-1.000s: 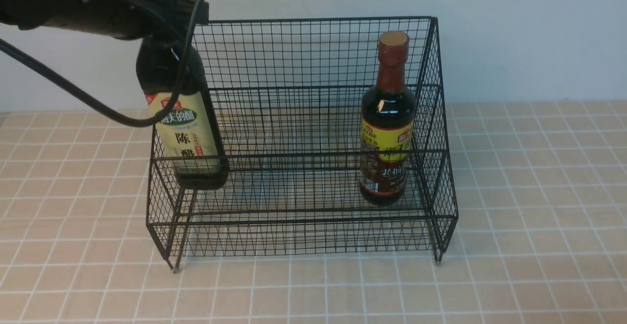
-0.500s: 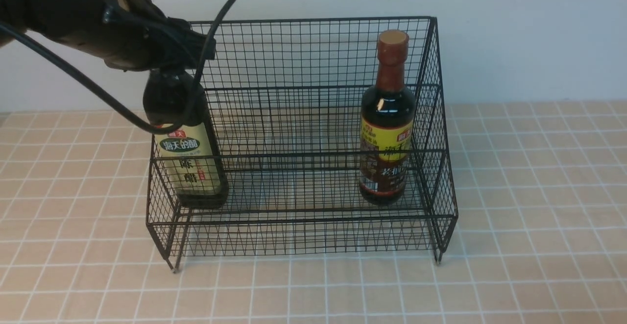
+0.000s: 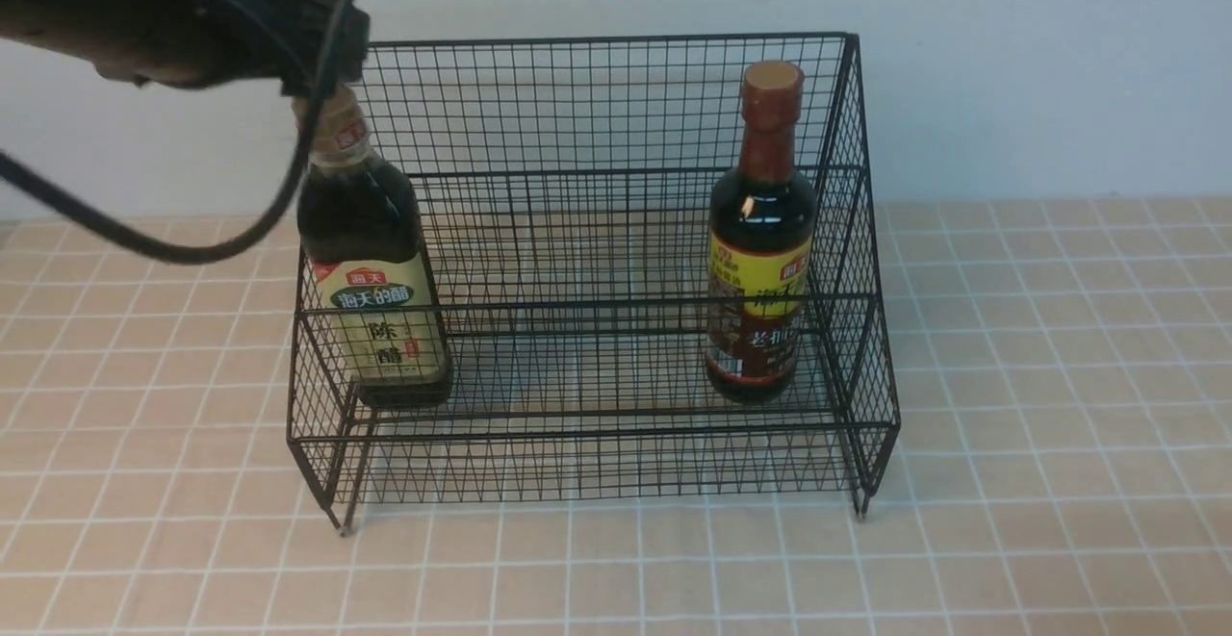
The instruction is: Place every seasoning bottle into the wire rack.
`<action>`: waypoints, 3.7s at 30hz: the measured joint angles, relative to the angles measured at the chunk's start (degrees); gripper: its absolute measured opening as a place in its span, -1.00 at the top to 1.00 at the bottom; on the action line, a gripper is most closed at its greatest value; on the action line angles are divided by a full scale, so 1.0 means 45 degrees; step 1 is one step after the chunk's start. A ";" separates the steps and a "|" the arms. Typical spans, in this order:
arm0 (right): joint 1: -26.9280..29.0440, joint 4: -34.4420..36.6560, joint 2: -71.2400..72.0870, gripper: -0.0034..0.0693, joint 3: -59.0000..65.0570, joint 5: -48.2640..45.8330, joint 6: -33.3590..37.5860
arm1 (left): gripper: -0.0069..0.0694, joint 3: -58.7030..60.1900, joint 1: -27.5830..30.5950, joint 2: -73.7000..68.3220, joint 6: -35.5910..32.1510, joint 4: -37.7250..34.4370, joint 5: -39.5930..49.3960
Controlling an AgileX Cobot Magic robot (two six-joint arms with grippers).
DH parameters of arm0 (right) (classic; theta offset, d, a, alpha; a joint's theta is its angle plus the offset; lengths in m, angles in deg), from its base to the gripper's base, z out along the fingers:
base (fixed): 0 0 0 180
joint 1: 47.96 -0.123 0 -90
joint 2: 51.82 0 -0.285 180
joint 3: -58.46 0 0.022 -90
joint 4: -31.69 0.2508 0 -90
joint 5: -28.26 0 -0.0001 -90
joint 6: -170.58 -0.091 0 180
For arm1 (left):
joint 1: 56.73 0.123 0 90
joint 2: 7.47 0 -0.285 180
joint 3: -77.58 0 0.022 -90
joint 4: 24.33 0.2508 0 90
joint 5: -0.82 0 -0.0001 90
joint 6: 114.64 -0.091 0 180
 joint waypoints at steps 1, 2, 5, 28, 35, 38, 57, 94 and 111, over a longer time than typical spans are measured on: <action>0.0000 0.0000 0.0000 0.95 0.0000 0.0000 0.0000 | -0.51 -0.0013 0.0000 0.0345 0.0000 0.0004 0.0027; 0.0000 0.0000 0.0000 0.95 0.0000 0.0000 0.0000 | -0.39 -0.0013 0.0000 0.0782 0.0000 0.0004 0.0163; 0.0000 0.0000 0.0000 0.95 0.0000 0.0000 0.0000 | 0.08 -0.0013 0.0000 0.2059 0.0027 0.0004 0.0884; 0.0000 0.0000 0.0000 0.95 0.0000 0.0000 0.0000 | 0.84 0.9706 0.0000 1.3626 0.1234 -0.0721 0.0879; 0.0000 0.0000 0.0000 0.95 0.0000 0.0000 0.0000 | 0.84 1.0568 0.0000 1.4602 0.1182 -0.0718 0.1109; 0.0000 0.0000 0.0000 0.95 0.0000 0.0000 0.0000 | 0.84 1.0758 0.0000 1.4602 0.0830 -0.0639 0.1000; 0.0000 -0.0012 0.0000 0.95 0.0000 0.0000 0.0000 | 0.84 1.8196 0.2862 1.7361 -0.3078 -0.2158 -0.4531; 0.0000 -0.0012 0.0000 0.95 0.0000 0.0000 0.0000 | 0.84 1.8284 0.2862 1.7361 -0.3077 -0.1916 -0.4464; 0.0000 -0.0012 0.0000 0.95 0.0000 0.0000 0.0000 | 0.84 1.8284 0.2862 1.7361 -0.3077 -0.1916 -0.4464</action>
